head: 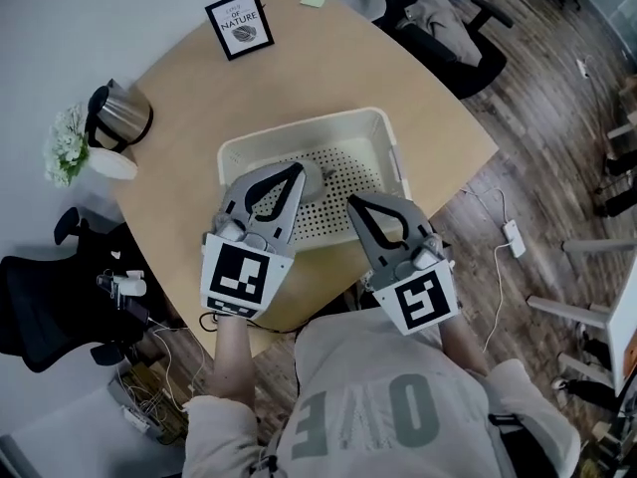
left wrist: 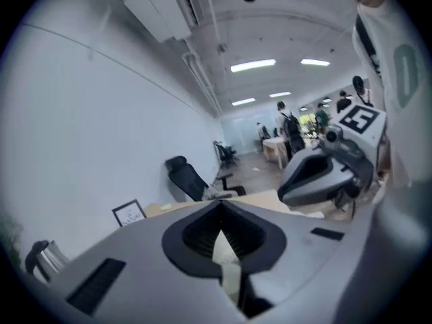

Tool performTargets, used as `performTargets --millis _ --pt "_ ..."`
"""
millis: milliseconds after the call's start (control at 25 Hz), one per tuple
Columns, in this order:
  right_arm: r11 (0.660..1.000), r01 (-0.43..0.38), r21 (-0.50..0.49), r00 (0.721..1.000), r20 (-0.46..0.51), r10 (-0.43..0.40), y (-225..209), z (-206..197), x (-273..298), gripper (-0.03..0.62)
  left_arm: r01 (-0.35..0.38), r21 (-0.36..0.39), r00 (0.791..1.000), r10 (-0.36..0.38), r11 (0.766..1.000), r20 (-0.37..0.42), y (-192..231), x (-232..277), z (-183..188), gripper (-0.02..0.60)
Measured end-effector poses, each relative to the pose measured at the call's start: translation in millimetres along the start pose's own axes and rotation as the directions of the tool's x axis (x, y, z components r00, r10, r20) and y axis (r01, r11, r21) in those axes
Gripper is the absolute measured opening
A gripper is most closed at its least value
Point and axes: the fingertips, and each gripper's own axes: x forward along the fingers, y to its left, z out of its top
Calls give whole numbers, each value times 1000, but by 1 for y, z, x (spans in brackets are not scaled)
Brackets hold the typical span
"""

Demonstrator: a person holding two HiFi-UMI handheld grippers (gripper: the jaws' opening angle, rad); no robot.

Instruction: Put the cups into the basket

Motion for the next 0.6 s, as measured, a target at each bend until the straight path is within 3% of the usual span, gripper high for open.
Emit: performTargets --millis 40,120,200,280,320,360,440,600 --pt "1000 18 -14 1000 18 -18 -3 6 -1 -2 -64 -46 995 67 997 67 8 -10 10 8" --pt "998 61 -10 996 71 -60 -9 18 -3 -2 -173 -168 963 203 970 179 20 -31 22 8" --pt "993 102 67 984 139 -111 -16 30 -4 -2 -287 -277 895 359 917 263 32 -57 24 8" --pt "981 112 159 974 179 -141 -21 37 -2 -2 -414 -343 801 516 843 302 40 -83 19 8" --pt "977 106 185 972 186 -141 -22 38 1 -2 -464 -346 768 565 816 301 40 -91 16 8" --pt "975 100 198 972 190 -138 -22 39 2 -2 -496 -333 751 589 802 298 37 -96 14 8" --pt "976 99 192 972 190 -136 -21 39 5 -2 -513 -307 743 593 802 308 29 -98 15 8" --pt "984 87 154 975 188 -116 -12 39 8 -2 -500 -317 754 585 806 298 16 -91 16 8"
